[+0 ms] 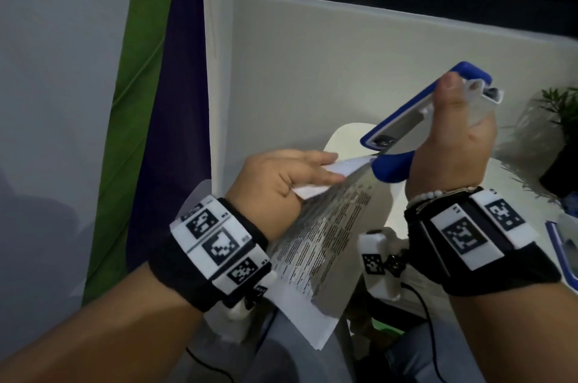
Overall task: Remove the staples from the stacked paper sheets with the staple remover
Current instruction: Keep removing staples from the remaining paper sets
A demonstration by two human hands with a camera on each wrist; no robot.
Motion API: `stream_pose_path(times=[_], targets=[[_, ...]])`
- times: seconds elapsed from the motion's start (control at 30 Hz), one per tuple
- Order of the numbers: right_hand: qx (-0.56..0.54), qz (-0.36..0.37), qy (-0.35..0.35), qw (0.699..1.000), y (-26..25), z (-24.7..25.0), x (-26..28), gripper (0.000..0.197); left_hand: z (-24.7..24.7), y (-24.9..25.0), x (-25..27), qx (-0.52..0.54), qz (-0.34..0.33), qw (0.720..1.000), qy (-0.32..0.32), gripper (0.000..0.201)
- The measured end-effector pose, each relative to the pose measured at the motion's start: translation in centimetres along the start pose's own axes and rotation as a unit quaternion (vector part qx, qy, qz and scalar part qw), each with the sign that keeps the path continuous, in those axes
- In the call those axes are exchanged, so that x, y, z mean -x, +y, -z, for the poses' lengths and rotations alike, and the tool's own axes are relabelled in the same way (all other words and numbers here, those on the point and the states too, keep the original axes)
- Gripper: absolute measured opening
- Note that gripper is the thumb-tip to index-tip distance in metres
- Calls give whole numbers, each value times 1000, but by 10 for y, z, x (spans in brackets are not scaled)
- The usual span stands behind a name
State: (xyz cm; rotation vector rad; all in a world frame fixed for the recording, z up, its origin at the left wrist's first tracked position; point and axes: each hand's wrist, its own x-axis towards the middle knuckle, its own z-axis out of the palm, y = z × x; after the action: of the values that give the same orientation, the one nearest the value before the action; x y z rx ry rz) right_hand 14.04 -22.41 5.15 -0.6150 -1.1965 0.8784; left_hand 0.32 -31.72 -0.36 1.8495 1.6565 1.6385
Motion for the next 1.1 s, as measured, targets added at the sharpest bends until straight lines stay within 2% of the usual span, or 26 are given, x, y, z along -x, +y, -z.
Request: stream_pose_path(times=[0.07,0.13,0.2,0.3,0.37,0.43,0.5,0.57,0.63,0.73,0.9,1.1], targets=[[0,4,11,1000,0,6,0,17,0,-6,1,-87,-86,992,-32,61],[-3,13,6,1000,1,11,1,25,1,-11,1,-144,-146,978,-45,55],[-1,22,-7,1000,2,15,2,36,-1,-11,1,-164,-176,970,-49,50],[21,42,-23,999,5,17,4,37,-2,-11,0,-161,-196,966,-47,46],[22,47,-24,998,6,18,7,30,-1,-10,1,-148,-181,971,-42,50],[12,49,-32,998,7,18,9,22,-2,-9,2,-100,-123,987,-19,55],[18,62,-48,997,8,17,11,20,-6,-6,3,-9,-48,999,16,58],[24,76,-69,994,8,16,12,18,-10,1,1,89,1,995,38,33],[23,85,-87,992,9,16,12,18,-12,7,-1,120,32,991,41,23],[27,83,-87,992,10,14,11,18,-11,13,-1,130,41,990,32,21],[45,49,-62,996,15,8,12,23,-8,17,-1,137,63,988,14,53],[39,23,-71,996,16,4,6,32,-5,21,-1,84,59,995,16,50]])
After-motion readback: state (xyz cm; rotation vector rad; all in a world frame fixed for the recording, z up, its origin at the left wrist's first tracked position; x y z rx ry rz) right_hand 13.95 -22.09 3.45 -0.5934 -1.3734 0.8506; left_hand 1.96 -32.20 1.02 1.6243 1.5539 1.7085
